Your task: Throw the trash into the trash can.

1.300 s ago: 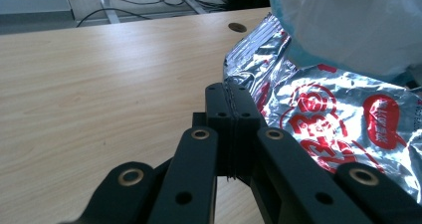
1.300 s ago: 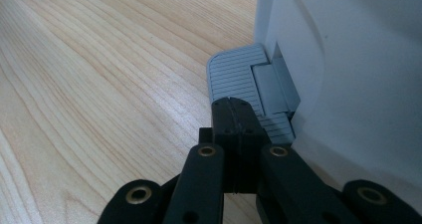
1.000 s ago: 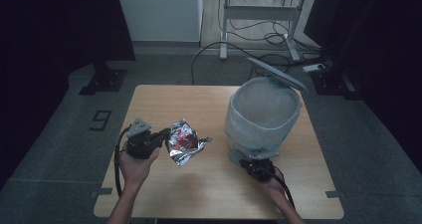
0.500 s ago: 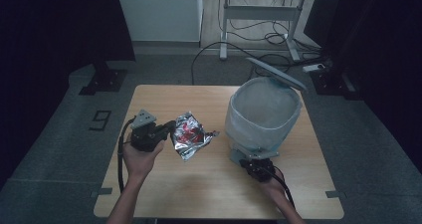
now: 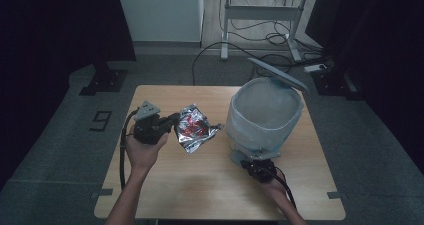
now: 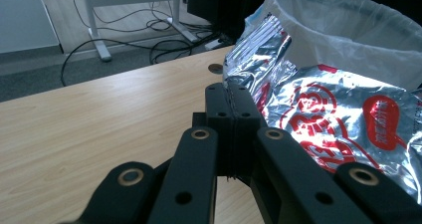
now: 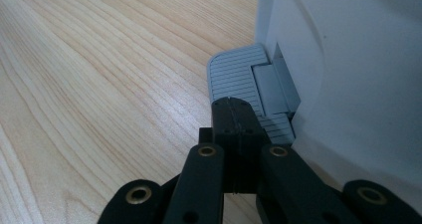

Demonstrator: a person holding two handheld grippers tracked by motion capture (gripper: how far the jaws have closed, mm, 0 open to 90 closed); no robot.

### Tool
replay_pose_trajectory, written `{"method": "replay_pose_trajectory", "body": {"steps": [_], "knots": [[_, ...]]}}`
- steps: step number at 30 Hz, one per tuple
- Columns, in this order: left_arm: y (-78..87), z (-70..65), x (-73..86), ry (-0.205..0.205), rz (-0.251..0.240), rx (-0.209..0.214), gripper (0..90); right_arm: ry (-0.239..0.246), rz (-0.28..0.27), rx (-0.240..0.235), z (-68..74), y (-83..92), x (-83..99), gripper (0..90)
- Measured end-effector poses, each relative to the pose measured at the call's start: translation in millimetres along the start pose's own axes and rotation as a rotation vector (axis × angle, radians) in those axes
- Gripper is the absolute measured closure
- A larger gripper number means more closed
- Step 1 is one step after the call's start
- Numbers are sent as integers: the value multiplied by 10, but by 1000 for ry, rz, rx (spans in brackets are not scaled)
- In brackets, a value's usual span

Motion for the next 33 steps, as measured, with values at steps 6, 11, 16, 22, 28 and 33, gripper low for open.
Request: {"method": "replay_pose_trajectory", "body": {"steps": [6, 11, 16, 22, 28, 33], "knots": [[-22, -31, -81, -9, -7, 6, 897, 2, -1, 1, 0, 0, 0, 900], [-23, -38, -127, -15, -7, 7, 897, 2, -1, 1, 0, 0, 0, 900], [-41, -56, -168, -22, -3, 10, 898, -1, 1, 2, 3, -1, 1, 900], [-67, -84, -221, -30, 0, 14, 897, 0, 0, 3, 3, -3, 0, 900], [-94, -116, -281, -34, -1, 23, 897, 0, -1, 3, 2, -5, -1, 900], [-97, -135, -327, -40, -5, 28, 897, 1, -2, 4, 2, -6, -1, 900]]}}
Point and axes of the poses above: each handheld gripper's, and its own axes: y roughly backward along the jaws, x roughly out of its underside, z roughly to its left, the point moved 6 cm from there along -y, roughly forward along the jaws, and after that the axes turned 12 degrees about x, right-handed, at the moved point
